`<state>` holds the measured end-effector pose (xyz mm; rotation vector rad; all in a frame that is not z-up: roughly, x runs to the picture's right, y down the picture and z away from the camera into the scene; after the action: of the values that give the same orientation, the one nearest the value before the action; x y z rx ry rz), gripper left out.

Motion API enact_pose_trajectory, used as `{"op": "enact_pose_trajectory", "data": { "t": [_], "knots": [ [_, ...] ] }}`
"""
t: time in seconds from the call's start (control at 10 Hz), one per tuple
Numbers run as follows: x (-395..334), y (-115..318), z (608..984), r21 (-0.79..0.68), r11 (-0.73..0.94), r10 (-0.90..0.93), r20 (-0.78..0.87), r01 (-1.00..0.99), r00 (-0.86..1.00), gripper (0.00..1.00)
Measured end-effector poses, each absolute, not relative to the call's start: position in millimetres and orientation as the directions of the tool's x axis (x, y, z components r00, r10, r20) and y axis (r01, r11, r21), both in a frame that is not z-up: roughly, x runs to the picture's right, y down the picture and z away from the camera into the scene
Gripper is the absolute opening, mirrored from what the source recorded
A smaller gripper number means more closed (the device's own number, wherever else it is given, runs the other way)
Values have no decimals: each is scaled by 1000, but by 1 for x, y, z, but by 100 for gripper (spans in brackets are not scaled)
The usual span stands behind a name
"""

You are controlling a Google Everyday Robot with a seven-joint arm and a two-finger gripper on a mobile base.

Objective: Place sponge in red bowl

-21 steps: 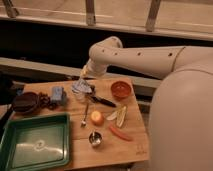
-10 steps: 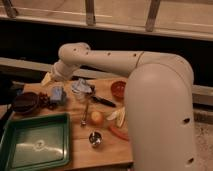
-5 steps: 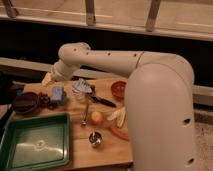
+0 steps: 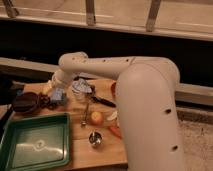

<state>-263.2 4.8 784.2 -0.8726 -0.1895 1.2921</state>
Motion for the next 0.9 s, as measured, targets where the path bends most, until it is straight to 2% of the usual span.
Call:
{"op": "enact_pose_trajectory", "data": {
  "t": [0.9],
  "knots": [
    [-270, 7, 831, -618, 47, 856, -380, -784, 351, 66]
  ]
}}
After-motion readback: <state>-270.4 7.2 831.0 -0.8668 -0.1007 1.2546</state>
